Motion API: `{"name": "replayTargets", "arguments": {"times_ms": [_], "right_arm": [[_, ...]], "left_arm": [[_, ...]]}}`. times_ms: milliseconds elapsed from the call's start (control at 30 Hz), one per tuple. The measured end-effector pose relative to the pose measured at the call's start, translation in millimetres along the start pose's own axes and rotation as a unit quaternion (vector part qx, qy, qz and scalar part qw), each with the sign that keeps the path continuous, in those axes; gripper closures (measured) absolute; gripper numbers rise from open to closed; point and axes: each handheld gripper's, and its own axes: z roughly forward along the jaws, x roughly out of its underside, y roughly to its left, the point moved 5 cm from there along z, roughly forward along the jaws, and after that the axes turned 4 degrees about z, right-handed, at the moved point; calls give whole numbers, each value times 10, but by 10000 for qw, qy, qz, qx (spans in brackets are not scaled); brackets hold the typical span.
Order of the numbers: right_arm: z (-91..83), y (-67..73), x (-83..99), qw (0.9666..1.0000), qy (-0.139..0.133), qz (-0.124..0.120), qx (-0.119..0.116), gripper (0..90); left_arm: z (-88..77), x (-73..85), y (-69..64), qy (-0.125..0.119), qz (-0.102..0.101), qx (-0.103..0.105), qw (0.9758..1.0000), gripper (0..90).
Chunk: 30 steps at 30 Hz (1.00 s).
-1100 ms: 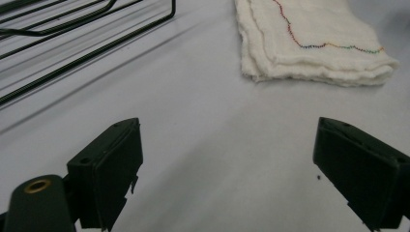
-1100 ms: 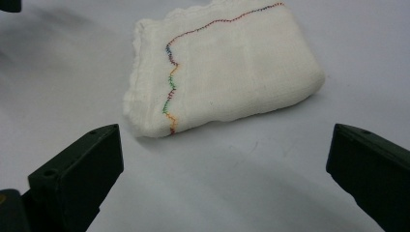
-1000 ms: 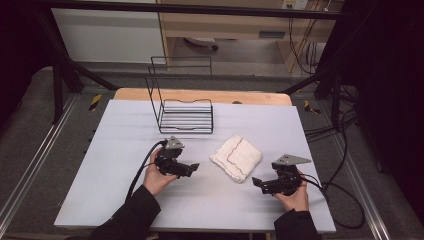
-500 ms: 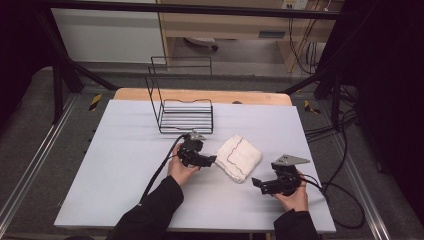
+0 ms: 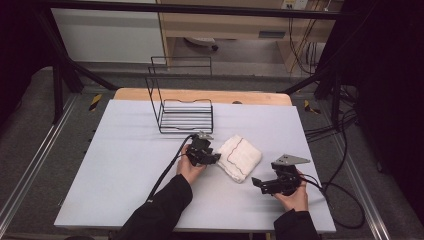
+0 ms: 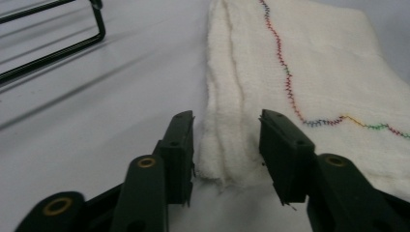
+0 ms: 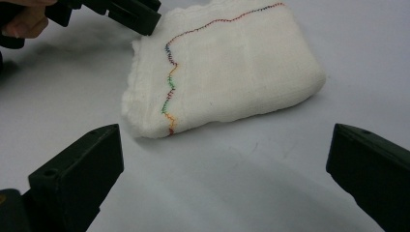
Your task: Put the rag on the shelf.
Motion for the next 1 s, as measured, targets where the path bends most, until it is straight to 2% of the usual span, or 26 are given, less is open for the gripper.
{"name": "replayTargets", "arguments": {"times_ms": [67,200,367,533,700,833,933,1000], "right_arm": [[-4,1,-4,10000,-17,24,2,4],[-3,0,-5,10000,-20,31,-1,5],[0,1,-8,10000,-34,23,-15,6],[1,2,-6,10000,-22,12,-23,7],[3,14,-6,10000,-34,50,-67,10],[7,25,-8,9999,-45,74,-114,12],[17,40,-12,9998,-60,83,-140,13],[22,44,-13,9998,-53,87,-145,13]], "left_arm": [[16,3,-14,19,-3,-5,10000,596],[25,7,-23,39,-136,134,9998,653],[20,1,-39,127,-299,259,9991,788],[-28,7,-78,116,-47,98,9999,824],[-182,76,-86,53,-82,121,9999,829],[-344,184,-132,1,-25,15,10000,829],[-491,324,-177,-10,-106,-48,9999,828],[-514,358,-193,-36,-100,-63,9999,827]]}}
